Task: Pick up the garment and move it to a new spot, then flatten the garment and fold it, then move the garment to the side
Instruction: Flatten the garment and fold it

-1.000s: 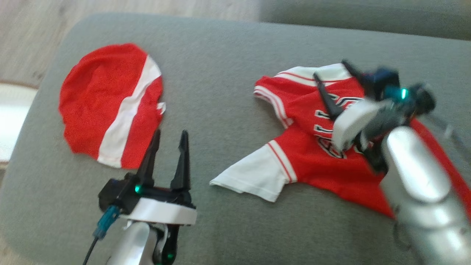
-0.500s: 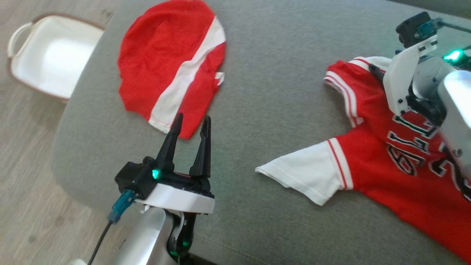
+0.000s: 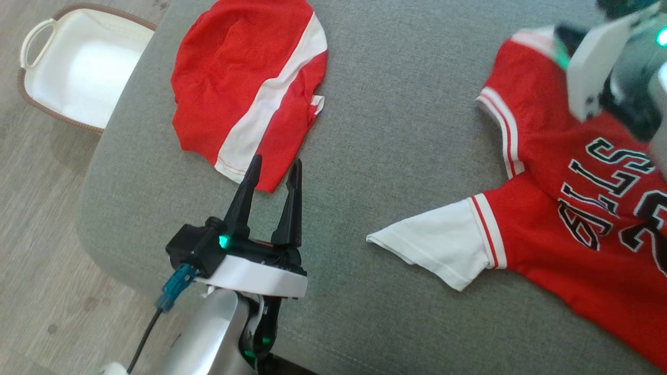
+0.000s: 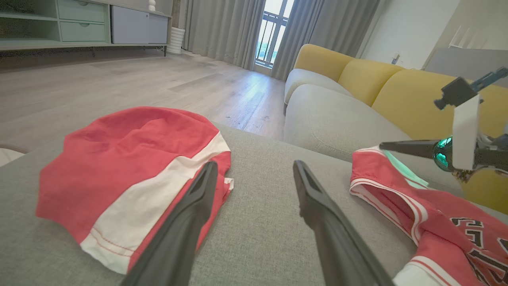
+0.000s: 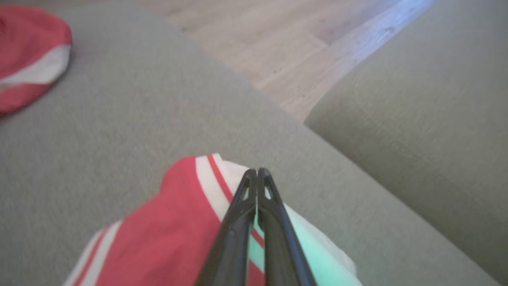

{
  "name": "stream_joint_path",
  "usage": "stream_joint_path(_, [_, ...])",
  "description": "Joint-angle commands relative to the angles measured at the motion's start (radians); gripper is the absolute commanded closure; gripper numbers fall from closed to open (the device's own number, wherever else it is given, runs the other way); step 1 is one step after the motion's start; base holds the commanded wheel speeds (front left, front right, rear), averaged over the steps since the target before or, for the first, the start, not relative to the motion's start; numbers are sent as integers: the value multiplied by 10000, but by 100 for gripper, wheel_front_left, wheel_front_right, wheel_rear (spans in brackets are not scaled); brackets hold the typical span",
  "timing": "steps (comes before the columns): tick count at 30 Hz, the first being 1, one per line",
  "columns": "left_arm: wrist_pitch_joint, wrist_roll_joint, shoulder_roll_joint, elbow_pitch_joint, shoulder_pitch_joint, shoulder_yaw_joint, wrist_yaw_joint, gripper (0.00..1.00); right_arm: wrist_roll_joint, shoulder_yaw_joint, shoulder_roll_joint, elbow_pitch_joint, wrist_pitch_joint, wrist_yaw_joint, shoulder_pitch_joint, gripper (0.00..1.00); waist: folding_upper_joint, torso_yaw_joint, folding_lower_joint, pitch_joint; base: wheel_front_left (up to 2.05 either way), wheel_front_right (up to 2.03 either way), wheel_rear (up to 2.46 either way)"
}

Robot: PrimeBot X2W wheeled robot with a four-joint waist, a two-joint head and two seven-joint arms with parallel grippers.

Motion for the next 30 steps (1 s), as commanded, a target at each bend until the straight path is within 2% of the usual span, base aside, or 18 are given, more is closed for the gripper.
stream_joint_path(1, [-53, -66, 74, -258, -356, 265, 11, 0, -154, -187, 203, -11, -614, 69, -561, 100, 0, -42, -1, -27, 0, 0, 0])
stream_joint_path(3, [-53, -63, 74, -256, -369, 259, 9, 0, -250, -282, 281, 186, -994, 69, -749, 100, 0, -54, -1, -39, 0, 0, 0])
stream_joint_path(7, [-53, -57, 74, -242, -405, 243, -1, 0, -839, -843, 572, 1149, -2664, 69, -1620, 100, 0, -71, -1, -68, 0, 0, 0])
stream_joint_path(12, [-53, -50, 74, -246, -370, 190, -7, 0, -2082, -2032, 928, 2893, -4848, 69, -2865, 100, 0, -12, -1, -115, 0, 0, 0])
stream_joint_path(14, [-53, -50, 74, -239, -354, 176, -5, 0, -2608, -2341, 1130, 3743, -5139, 69, -3174, 100, 0, 20, -1, -138, 0, 0, 0])
stream_joint_path(15, [-53, -53, 74, -238, -350, 177, -2, 0, -2914, -2372, 1231, 4042, -5209, 69, -3281, 44, 0, 34, -1, -141, 0, 0, 0])
stream_joint_path(16, [-53, -53, 74, -238, -346, 183, 2, 0, -3158, -2407, 1334, 4249, -5216, 69, -3324, 0, 0, 41, -1, -148, 0, 0, 0])
stream_joint_path(21, [-53, 0, 74, -213, -305, 339, 51, 0, -3972, -2805, 1622, 4627, -5358, 69, -3188, 0, 0, -97, -1, -218, 0, 0, 0])
stream_joint_path(30, [-53, 476, 74, -198, -70, 1267, 1, 0, -4463, -3874, 2556, 4435, -5949, 69, -1869, 0, 0, -1489, -1, -1040, 0, 0, 0])
